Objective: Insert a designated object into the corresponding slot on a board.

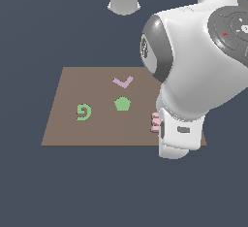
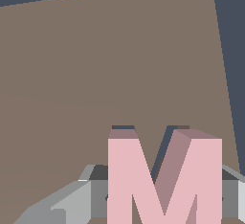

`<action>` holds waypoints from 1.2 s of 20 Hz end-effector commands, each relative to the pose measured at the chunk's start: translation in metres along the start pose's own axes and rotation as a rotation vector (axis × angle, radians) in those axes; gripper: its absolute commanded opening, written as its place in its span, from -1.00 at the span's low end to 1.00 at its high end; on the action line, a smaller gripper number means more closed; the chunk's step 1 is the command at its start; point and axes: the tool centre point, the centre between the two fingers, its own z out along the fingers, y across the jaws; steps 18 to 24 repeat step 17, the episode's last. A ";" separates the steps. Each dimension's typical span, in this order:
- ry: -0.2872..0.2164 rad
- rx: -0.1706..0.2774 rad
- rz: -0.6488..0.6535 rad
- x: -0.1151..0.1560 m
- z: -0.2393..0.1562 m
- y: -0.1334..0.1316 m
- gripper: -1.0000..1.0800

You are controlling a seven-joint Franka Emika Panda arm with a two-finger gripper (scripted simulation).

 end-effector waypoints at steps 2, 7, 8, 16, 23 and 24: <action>0.000 0.000 0.000 0.000 0.001 0.000 -1.00; -0.001 0.000 -0.005 0.000 0.010 0.000 -1.00; -0.001 0.000 -0.005 0.000 0.010 0.000 0.92; -0.001 0.000 -0.005 0.000 0.010 0.000 0.92; -0.001 0.000 -0.005 0.000 0.010 0.000 0.92; -0.001 0.000 -0.005 0.000 0.010 0.000 0.92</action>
